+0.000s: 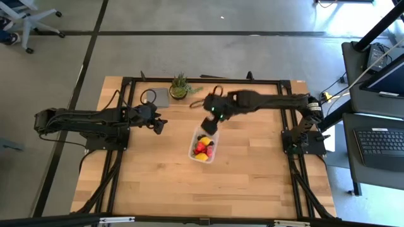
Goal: Pick and placing Produce into tupperware
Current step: Put the red strawberry into the transparent bin
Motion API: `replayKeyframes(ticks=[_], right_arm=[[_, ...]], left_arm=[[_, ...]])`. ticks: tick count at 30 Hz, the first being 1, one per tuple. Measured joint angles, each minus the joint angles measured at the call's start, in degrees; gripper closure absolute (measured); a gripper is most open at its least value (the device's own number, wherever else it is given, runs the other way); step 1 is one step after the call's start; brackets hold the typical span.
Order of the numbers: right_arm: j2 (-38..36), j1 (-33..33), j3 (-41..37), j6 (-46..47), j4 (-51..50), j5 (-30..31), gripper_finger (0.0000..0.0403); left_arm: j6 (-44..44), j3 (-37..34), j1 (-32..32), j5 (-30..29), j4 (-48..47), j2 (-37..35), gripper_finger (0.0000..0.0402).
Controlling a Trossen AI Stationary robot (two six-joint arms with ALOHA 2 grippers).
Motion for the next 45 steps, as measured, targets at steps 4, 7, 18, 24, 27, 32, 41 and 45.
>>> replayKeyframes(ticks=[4,7,18,24,27,32,41,45], right_arm=[[-0.02,-3.21,5.02,-2.56,-11.9,8.06,0.0091],[-0.02,-7.12,5.83,-4.89,-16.88,8.23,0.0092],[0.01,-19.89,-3.0,-25.97,-13.22,-1.07,0.0092],[0.04,-22.29,-13.94,-35.78,-2.28,-2.63,0.0092],[0.04,-22.76,-19.24,-38.07,4.59,-2.39,0.0092],[0.04,-22.61,-26.53,-38.86,13.68,-2.57,0.0092],[0.04,-22.85,-35.38,-38.35,28.51,-2.56,0.0092],[0.04,-23.25,-37.5,-35.94,32.09,-2.5,0.0092]], left_arm=[[0.0,0.0,0.01,0.0,0.0,0.0,0.014],[0.0,0.0,-0.01,0.02,0.0,0.0,0.014],[-0.09,0.0,0.01,0.02,-0.01,0.0,0.014],[-0.42,0.0,0.01,0.02,-0.01,0.0,0.014],[-0.42,0.0,0.01,0.02,-0.01,0.0,0.014],[-0.42,0.0,0.0,0.01,0.0,0.0,0.014],[-0.42,0.0,-0.01,0.0,0.0,0.0,0.014],[-0.42,0.0,0.01,0.0,0.0,0.0,0.014]])
